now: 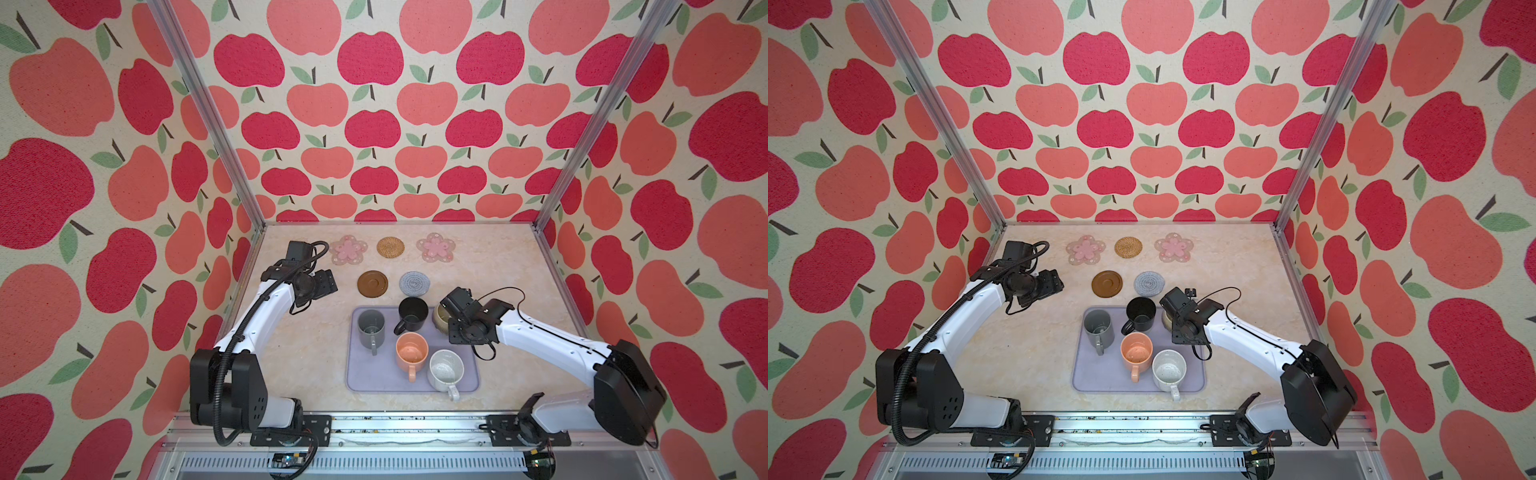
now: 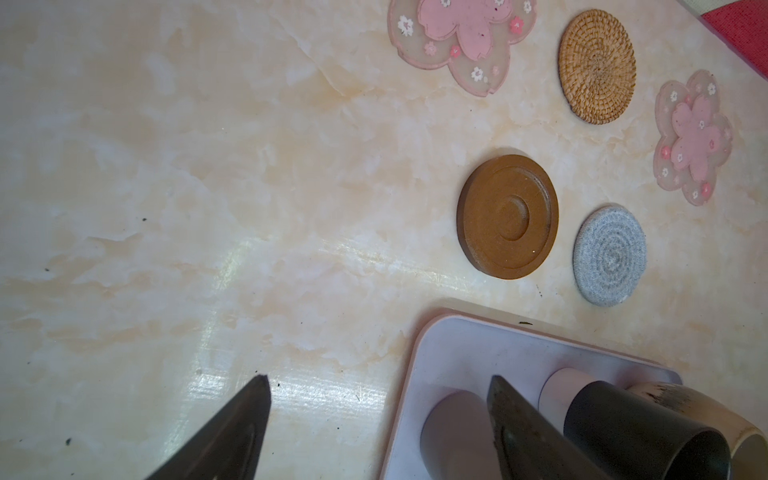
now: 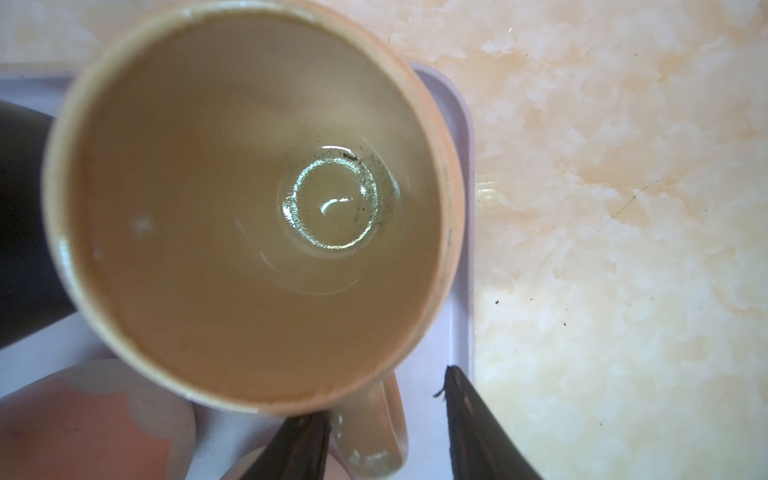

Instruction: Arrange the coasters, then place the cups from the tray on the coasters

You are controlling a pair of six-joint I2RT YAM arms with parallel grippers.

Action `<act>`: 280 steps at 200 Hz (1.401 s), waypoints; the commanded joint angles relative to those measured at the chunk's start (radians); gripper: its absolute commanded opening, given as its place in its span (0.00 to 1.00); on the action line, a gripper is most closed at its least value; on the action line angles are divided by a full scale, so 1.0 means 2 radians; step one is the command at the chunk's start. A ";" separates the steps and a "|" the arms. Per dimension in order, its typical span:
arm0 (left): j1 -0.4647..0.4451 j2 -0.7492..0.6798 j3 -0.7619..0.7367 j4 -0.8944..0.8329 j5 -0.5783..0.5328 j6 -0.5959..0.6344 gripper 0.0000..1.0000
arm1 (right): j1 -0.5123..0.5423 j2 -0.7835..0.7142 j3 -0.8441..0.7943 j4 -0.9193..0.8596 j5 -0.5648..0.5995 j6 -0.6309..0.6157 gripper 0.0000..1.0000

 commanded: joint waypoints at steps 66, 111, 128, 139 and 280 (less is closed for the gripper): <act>0.003 -0.023 -0.010 -0.008 0.001 -0.015 0.84 | -0.009 0.017 -0.010 0.049 -0.051 -0.062 0.38; 0.004 -0.031 -0.011 -0.014 -0.007 -0.014 0.84 | -0.011 0.023 -0.018 0.066 -0.066 -0.070 0.27; 0.004 -0.031 -0.012 -0.015 -0.007 -0.015 0.84 | -0.011 0.029 -0.015 0.065 -0.070 -0.073 0.22; 0.004 -0.032 -0.012 -0.015 -0.009 -0.015 0.84 | -0.011 0.031 -0.014 0.063 -0.071 -0.074 0.19; 0.008 -0.014 -0.001 -0.012 -0.007 -0.014 0.83 | -0.014 0.017 0.032 0.026 -0.032 -0.111 0.00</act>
